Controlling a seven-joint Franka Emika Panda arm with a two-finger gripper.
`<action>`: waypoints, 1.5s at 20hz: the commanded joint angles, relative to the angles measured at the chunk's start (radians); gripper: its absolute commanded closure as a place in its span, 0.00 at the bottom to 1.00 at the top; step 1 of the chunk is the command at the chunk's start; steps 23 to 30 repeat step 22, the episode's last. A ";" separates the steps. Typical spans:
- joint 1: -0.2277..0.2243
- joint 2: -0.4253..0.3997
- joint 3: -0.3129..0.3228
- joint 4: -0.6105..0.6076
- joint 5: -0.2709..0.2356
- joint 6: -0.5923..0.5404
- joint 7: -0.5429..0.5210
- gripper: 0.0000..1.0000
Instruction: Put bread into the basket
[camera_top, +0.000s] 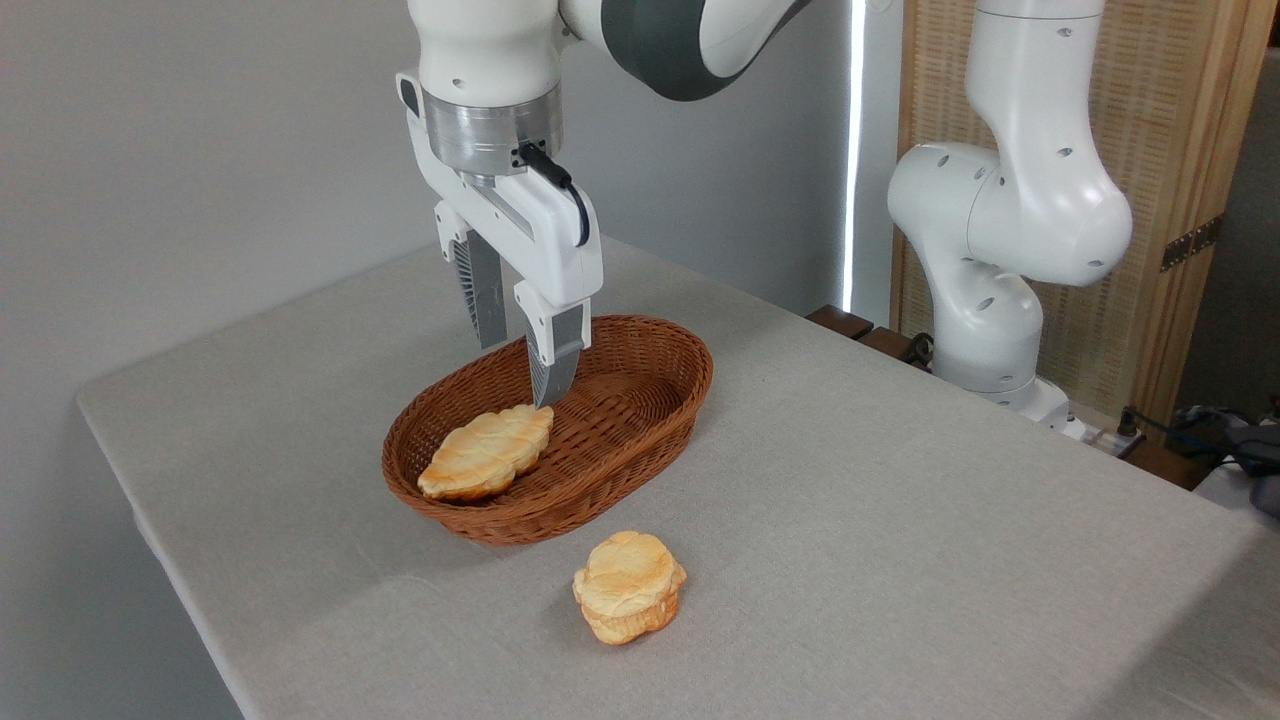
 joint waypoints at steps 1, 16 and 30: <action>-0.001 -0.002 0.007 0.013 -0.008 -0.011 -0.013 0.00; 0.001 0.003 0.010 0.011 -0.007 -0.010 -0.010 0.00; 0.002 0.005 0.010 0.011 0.058 -0.015 -0.013 0.00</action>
